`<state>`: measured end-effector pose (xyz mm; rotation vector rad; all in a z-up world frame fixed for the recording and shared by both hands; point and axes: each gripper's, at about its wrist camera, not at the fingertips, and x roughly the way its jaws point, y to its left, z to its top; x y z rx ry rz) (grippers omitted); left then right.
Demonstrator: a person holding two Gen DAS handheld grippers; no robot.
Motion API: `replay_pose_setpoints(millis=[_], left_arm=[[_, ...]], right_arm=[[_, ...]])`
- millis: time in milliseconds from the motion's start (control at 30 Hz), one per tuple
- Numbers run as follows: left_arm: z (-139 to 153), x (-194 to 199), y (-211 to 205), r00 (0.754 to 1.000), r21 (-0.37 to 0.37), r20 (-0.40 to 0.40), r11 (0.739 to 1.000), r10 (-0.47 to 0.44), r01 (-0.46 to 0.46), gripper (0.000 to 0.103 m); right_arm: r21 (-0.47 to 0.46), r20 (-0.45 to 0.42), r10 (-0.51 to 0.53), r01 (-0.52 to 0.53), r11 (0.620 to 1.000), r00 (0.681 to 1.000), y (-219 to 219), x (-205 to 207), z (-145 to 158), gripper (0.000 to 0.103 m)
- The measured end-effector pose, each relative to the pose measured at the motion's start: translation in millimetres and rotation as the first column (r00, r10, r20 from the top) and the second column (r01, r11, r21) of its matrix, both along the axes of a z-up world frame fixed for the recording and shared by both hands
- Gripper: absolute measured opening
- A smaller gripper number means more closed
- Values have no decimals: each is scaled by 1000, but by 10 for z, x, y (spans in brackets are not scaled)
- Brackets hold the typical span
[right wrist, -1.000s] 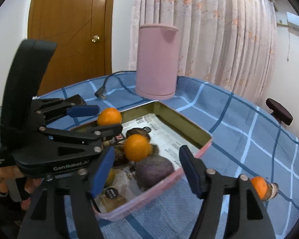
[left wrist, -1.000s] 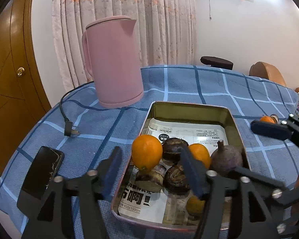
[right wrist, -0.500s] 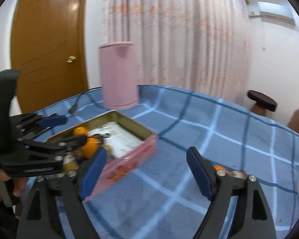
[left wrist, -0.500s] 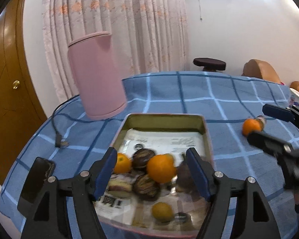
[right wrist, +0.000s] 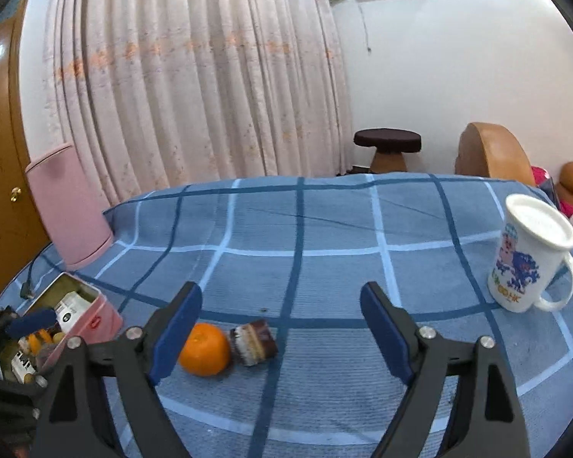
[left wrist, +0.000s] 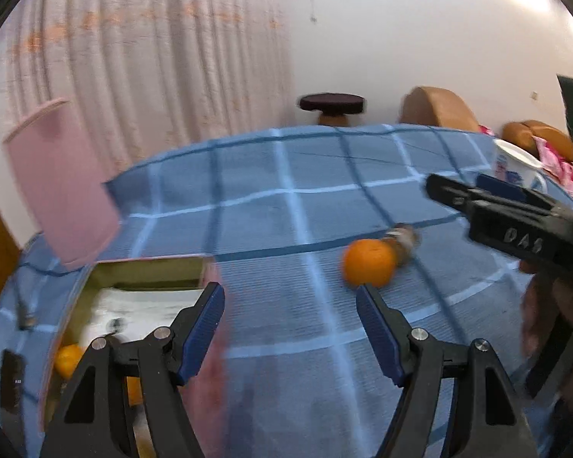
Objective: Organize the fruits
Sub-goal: 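Grasp the last orange with the left gripper while the right grasps a small brown jar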
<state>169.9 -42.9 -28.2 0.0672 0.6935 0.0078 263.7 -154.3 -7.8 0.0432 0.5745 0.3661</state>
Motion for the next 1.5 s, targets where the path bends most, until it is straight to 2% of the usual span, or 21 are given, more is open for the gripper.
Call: replay_pose_setpoints(millis=[167,267,467,533,600,733,800,933,1000,1133,1267,1333,1500], left_arm=[[-158,314,-316,997,9,-48,998,-60,61,73],[-225,501,-371,996,7,-65,998,-62,63,73],[-328,673,-350,988,-83,-115,992,-101,92,72],[-386,697,-338,984,-96,-136,990,-117,104,50],[-395,683,-292,982,-128,-136,985,-130,113,50],[-391,601,-161,987,-143,-123,986,-108,90,49],[-365,565,-55,993,-141,-101,989,-58,44,49],[-347,508,135,996,-153,-84,988,15,-28,49],[-342,527,163,997,-165,-80,986,22,-35,49],[-330,542,115,997,-144,-66,989,28,-37,49],[-324,542,160,997,-151,-67,988,27,-36,49],[-321,521,162,998,-154,-60,988,20,-29,49],[-263,445,134,1000,-133,-23,991,21,-24,49]], right_arm=[[58,-16,-39,40,998,999,-179,60,-35,94],[93,-44,-57,61,994,997,-275,111,-62,94],[85,-43,-39,43,995,998,-244,95,-75,94],[89,-51,-32,36,995,998,-235,103,-91,94],[78,-55,-23,28,997,998,-204,111,-111,94],[32,-51,-6,8,999,999,-115,105,-142,94],[4,-61,14,-14,1000,998,-44,113,-174,89],[-61,-112,87,-94,994,990,150,156,-260,62],[-71,-144,109,-120,990,984,198,191,-304,60],[-73,-201,162,-180,981,966,279,241,-383,56],[-99,-280,195,-230,968,940,386,317,-503,43],[-87,-288,197,-230,969,937,370,325,-513,36],[-89,-251,195,-224,971,948,349,261,-457,35]])
